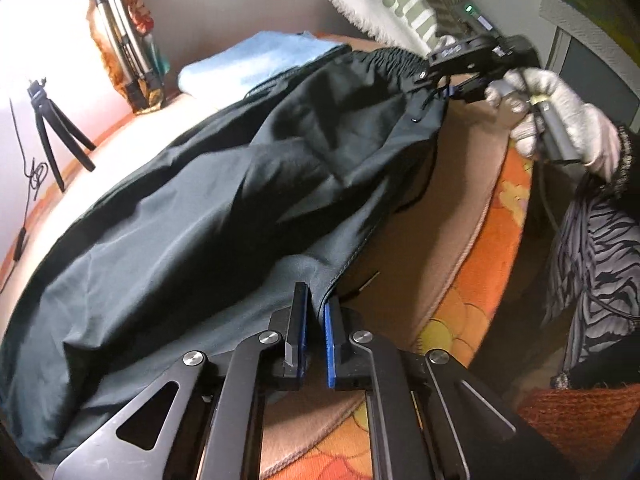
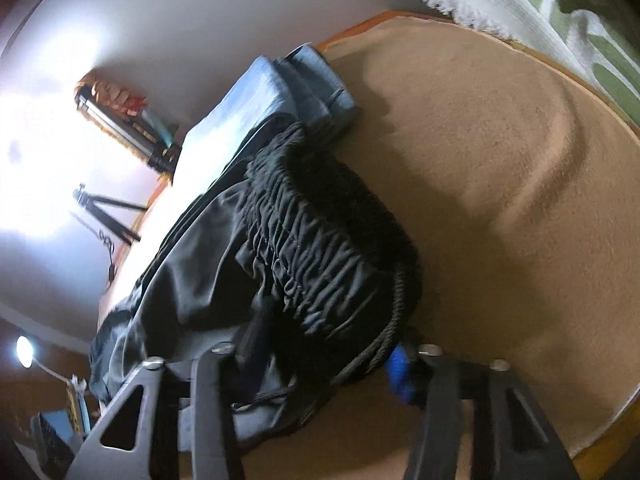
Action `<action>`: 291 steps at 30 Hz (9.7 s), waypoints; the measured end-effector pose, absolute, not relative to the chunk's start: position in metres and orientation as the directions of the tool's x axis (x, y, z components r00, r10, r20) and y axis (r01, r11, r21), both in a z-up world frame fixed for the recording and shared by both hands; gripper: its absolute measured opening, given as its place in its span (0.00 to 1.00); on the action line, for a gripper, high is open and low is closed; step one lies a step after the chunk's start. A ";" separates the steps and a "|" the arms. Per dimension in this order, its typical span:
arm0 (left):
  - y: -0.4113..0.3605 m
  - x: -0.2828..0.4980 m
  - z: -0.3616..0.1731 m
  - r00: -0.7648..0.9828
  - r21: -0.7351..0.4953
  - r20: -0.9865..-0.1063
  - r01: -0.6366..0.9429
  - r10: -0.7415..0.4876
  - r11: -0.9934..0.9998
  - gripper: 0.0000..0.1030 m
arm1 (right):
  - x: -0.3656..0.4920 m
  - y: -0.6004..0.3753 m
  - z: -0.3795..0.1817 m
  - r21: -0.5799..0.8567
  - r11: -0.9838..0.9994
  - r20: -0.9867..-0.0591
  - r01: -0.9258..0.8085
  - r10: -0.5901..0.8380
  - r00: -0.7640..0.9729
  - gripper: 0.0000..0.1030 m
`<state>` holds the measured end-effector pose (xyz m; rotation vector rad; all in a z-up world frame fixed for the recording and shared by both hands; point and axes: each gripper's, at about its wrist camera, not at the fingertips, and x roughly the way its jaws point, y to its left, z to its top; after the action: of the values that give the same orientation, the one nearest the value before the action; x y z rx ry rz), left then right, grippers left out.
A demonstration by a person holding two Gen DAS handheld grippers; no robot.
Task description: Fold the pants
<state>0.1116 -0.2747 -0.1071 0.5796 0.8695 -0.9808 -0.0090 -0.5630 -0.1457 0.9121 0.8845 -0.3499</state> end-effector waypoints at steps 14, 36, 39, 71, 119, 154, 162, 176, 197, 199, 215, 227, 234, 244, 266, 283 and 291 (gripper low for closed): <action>-0.267 0.068 -0.088 0.191 0.000 -0.833 0.938 -0.519 0.346 0.05 | -0.046 -0.549 -0.075 0.441 0.737 -0.724 0.513 -0.045 0.688 0.18; -0.214 0.084 -0.077 0.196 -0.107 -0.822 0.868 -0.534 0.484 0.31 | -0.031 -0.517 -0.020 0.147 0.930 -0.781 0.336 -0.099 0.617 0.43; -0.194 0.110 -0.074 0.248 -0.121 -0.816 0.811 -0.523 0.572 0.31 | 0.006 -0.493 -0.016 0.160 0.974 -0.770 0.159 0.023 0.638 0.43; -0.095 0.176 -0.090 0.386 -0.095 -0.847 0.568 -0.366 0.818 0.31 | 0.168 -0.429 -0.110 -0.301 0.919 -0.879 -0.256 -0.163 0.449 0.30; 0.051 0.199 -0.096 0.523 -0.142 -0.819 0.215 -0.237 0.966 0.31 | 0.035 -0.228 -0.056 0.350 0.710 -0.717 -0.611 0.623 0.312 0.00; 0.080 0.269 -0.116 0.574 0.080 -0.818 0.057 0.034 0.995 0.36 | 0.033 -0.433 -0.061 0.197 0.980 -0.847 -0.004 0.172 0.503 0.49; -0.019 0.213 -0.074 0.523 -0.088 -0.796 0.400 -0.306 0.912 0.36 | -0.059 -0.531 -0.081 0.153 0.884 -0.885 0.441 -0.076 0.459 0.54; -0.189 0.127 -0.062 0.152 -0.207 -0.806 0.832 -0.572 0.514 0.36 | -0.110 -0.590 -0.120 0.395 0.630 -0.862 0.668 0.003 0.507 0.62; -0.226 0.090 -0.104 -0.046 -0.286 -0.849 0.878 -0.527 0.385 0.36 | -0.054 -0.547 -0.090 0.241 0.819 -0.857 0.521 -0.072 0.510 0.41; -0.212 0.102 -0.090 0.010 -0.280 -0.827 0.860 -0.563 0.427 0.36 | -0.056 -0.539 -0.080 0.212 0.832 -0.851 0.513 -0.101 0.515 0.41; 0.001 0.187 -0.056 0.456 -0.295 -0.742 0.436 -0.491 0.850 0.36 | 0.053 -0.407 -0.001 0.170 0.976 -0.764 0.134 0.044 0.644 0.43; 0.144 0.233 -0.075 0.606 -0.266 -0.749 0.095 -0.268 0.959 0.36 | 0.201 -0.253 0.004 0.214 0.939 -0.726 -0.268 0.336 0.600 0.43; 0.187 0.261 -0.096 0.628 -0.275 -0.745 0.016 -0.224 0.961 0.36 | 0.271 -0.171 -0.006 0.197 0.881 -0.731 -0.429 0.424 0.535 0.43; 0.210 0.292 -0.110 0.649 -0.342 -0.712 0.012 -0.267 0.940 0.36 | 0.373 -0.029 -0.023 0.248 0.720 -0.747 -0.648 0.568 0.346 0.45; 0.219 0.313 -0.138 0.642 -0.303 -0.738 -0.038 -0.209 0.952 0.19 | 0.466 0.124 -0.108 0.239 0.629 -0.822 -0.739 0.536 0.191 0.26; 0.230 0.310 -0.139 0.659 -0.282 -0.732 -0.061 -0.173 0.957 0.11 | 0.470 0.143 -0.104 0.214 0.628 -0.791 -0.749 0.561 0.244 0.00; 0.243 0.308 -0.139 0.642 -0.366 -0.742 -0.147 -0.193 0.919 0.45 | 0.472 0.137 -0.116 0.177 0.653 -0.820 -0.736 0.512 0.257 0.03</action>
<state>0.3077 0.2427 -0.1386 -0.4181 0.8796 -0.0271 0.4723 0.1368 -0.1160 -0.2619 0.9957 0.8598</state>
